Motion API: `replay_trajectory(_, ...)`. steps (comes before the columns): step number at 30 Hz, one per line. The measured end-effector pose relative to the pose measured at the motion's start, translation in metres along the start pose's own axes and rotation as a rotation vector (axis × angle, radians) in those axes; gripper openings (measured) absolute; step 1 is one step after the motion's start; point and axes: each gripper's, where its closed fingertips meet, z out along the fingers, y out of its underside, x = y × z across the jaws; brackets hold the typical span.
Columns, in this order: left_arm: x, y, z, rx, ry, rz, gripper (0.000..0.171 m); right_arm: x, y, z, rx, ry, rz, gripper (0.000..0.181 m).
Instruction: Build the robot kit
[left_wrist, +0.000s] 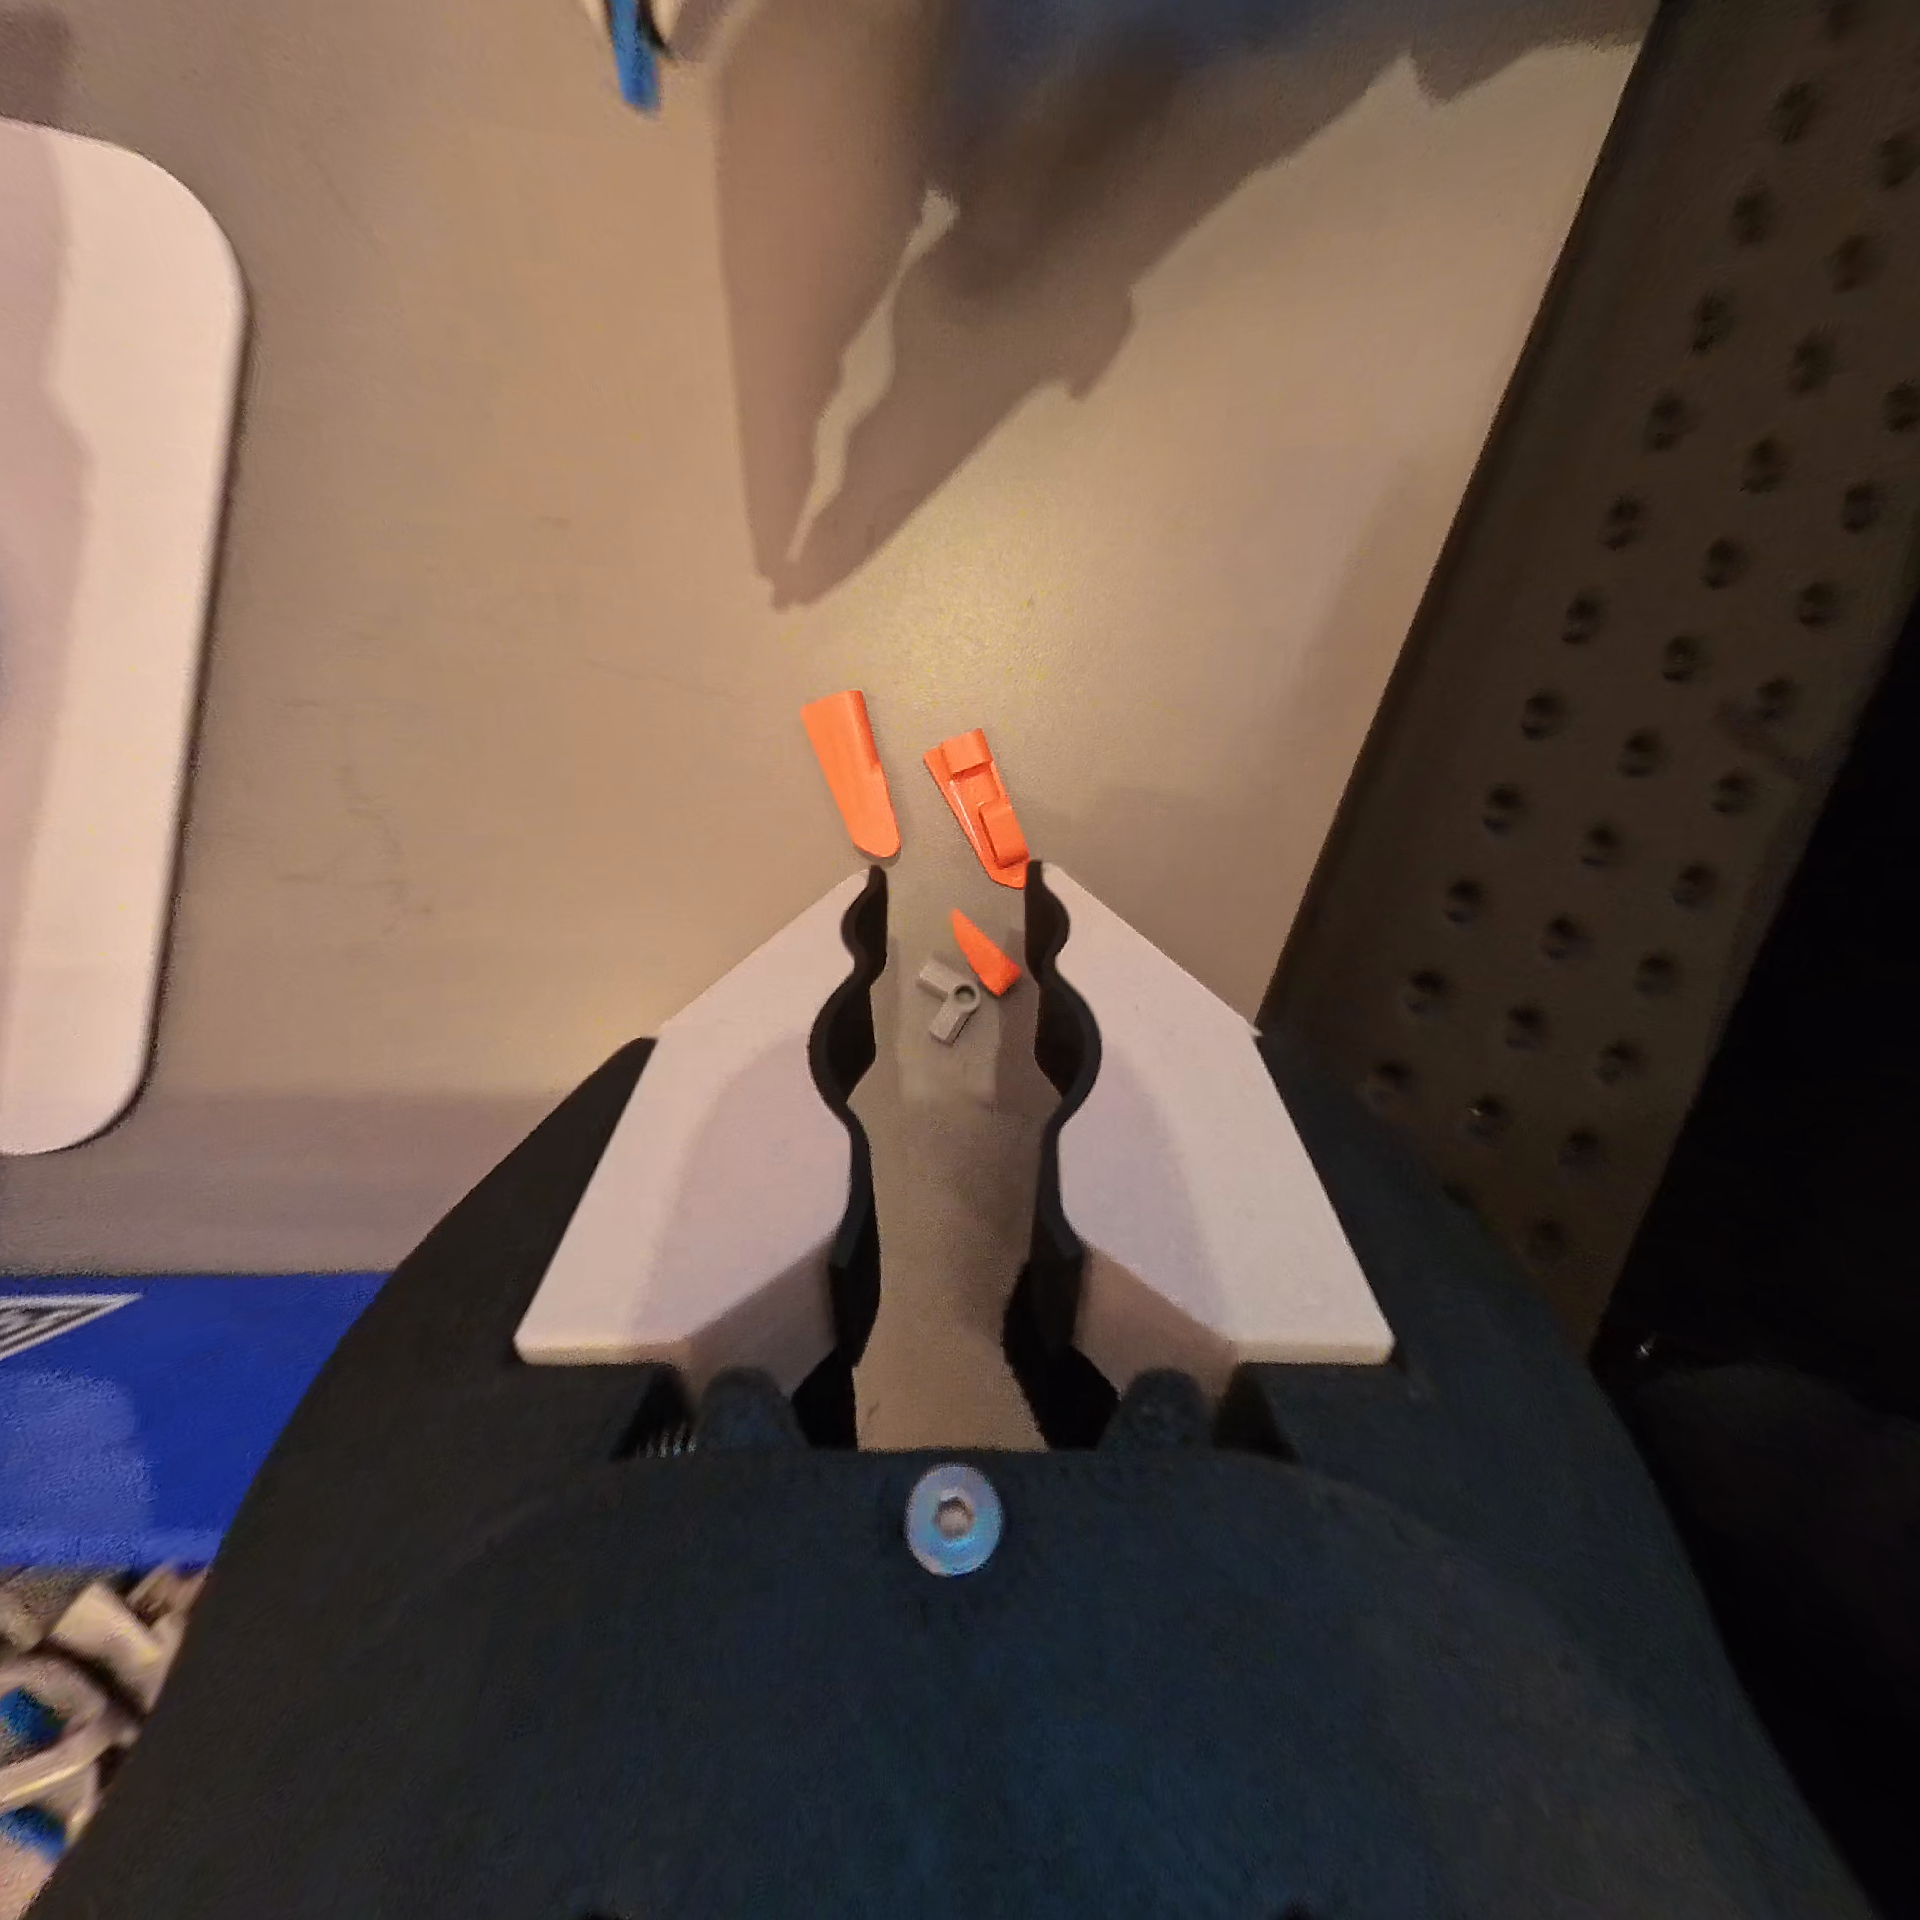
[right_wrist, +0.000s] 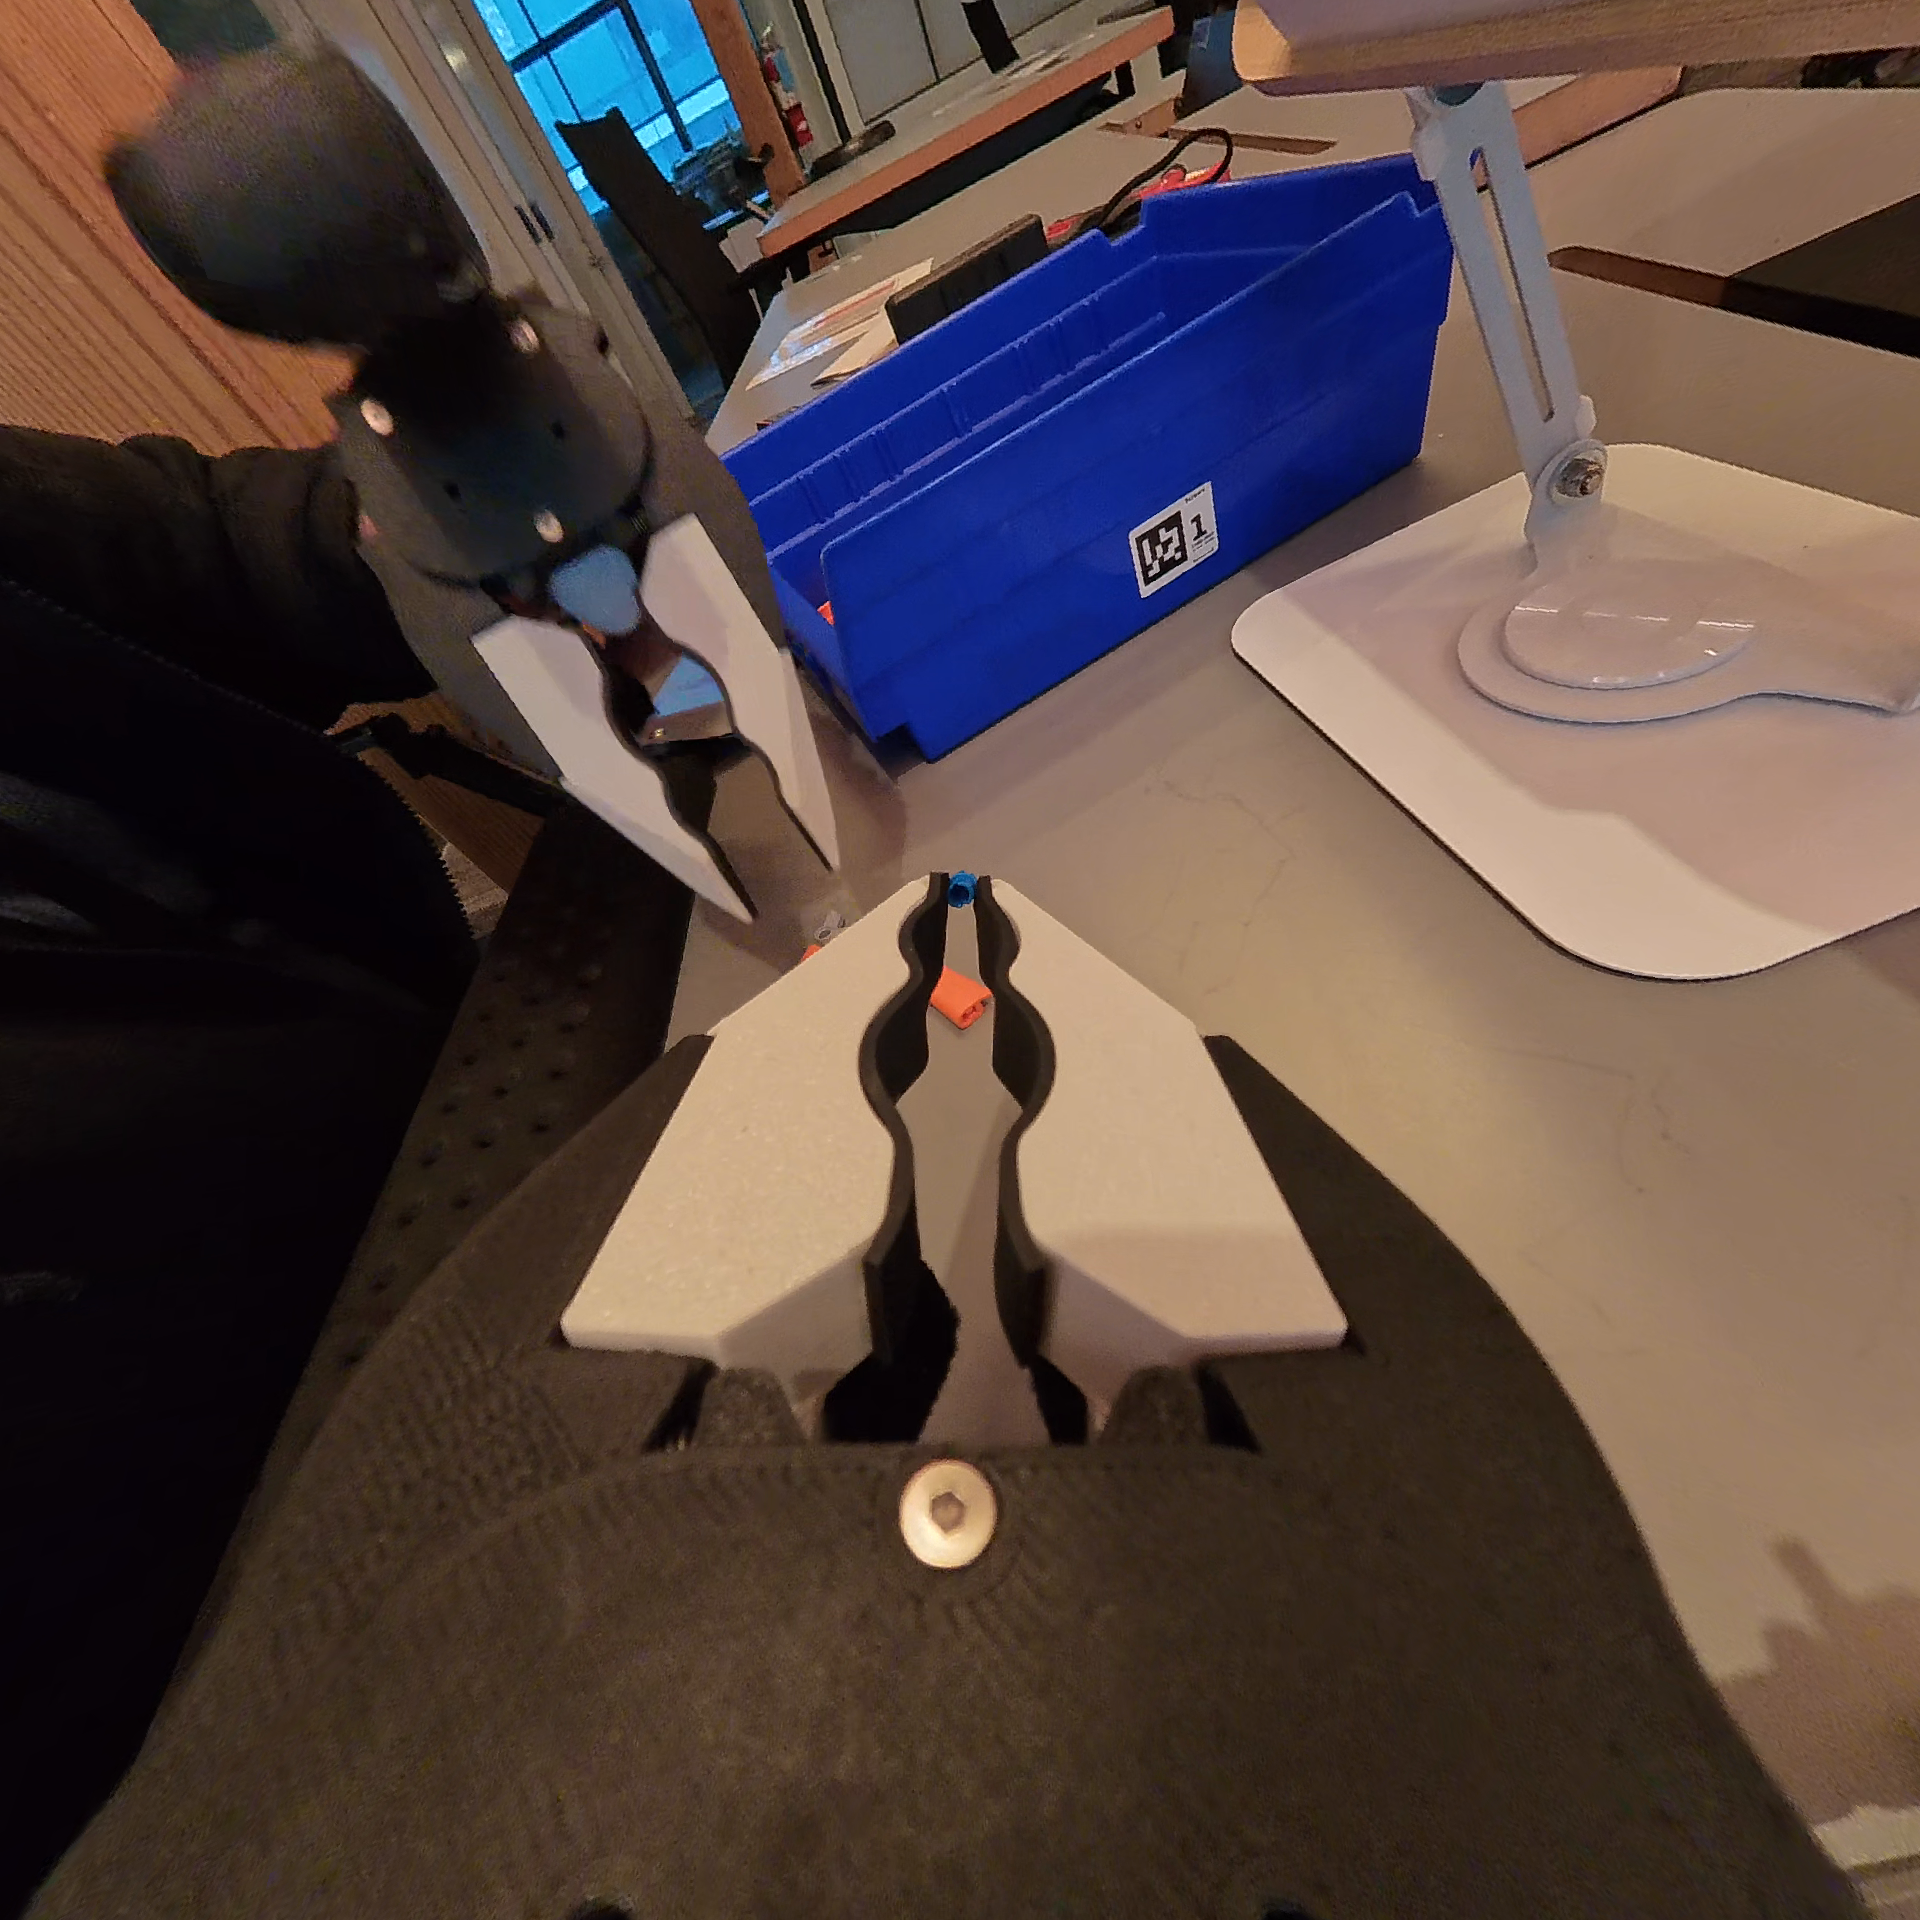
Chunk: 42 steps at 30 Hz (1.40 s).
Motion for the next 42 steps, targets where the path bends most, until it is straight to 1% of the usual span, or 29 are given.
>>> replay_trajectory(3,-0.005,-0.009,-0.032,0.051,-0.019,0.010,0.022,0.000,0.000,0.000,-0.001,0.000,0.000,0.003)
replay_trajectory(7,-0.035,-0.004,-0.072,0.057,-0.124,-0.001,0.023,0.000,0.001,0.000,-0.002,0.001,0.001,0.003)
replay_trajectory(12,-0.072,0.018,-0.107,0.025,-0.225,-0.045,0.023,0.001,0.001,0.001,-0.004,0.002,0.001,0.003)
replay_trajectory(14,-0.086,0.033,-0.115,-0.017,-0.270,-0.048,0.023,0.001,0.002,0.001,-0.005,0.002,0.001,0.003)
replay_trajectory(16,-0.096,0.043,-0.121,-0.028,-0.286,-0.069,0.023,0.001,0.002,0.001,-0.006,0.002,0.003,0.003)
replay_trajectory(19,-0.110,0.060,-0.126,-0.049,-0.303,-0.115,0.023,0.001,0.002,0.001,-0.007,0.003,0.003,0.003)
replay_trajectory(21,-0.114,0.074,-0.125,-0.089,-0.299,-0.130,0.023,0.002,0.003,0.001,-0.011,0.006,0.001,0.003)
replay_trajectory(23,-0.117,0.080,-0.124,-0.102,-0.300,-0.138,0.023,0.002,0.004,0.002,-0.018,0.009,-0.001,0.003)
replay_trajectory(25,-0.116,0.081,-0.123,-0.093,-0.279,-0.151,0.022,0.002,0.004,0.002,-0.020,0.009,-0.002,0.003)
replay_trajectory(36,-0.118,0.083,-0.118,-0.099,-0.278,-0.160,0.022,0.001,0.004,0.002,-0.028,0.022,-0.024,0.003)
replay_trajectory(42,-0.123,0.093,-0.122,-0.114,-0.293,-0.177,0.023,0.000,0.004,0.002,-0.036,0.027,-0.035,0.003)
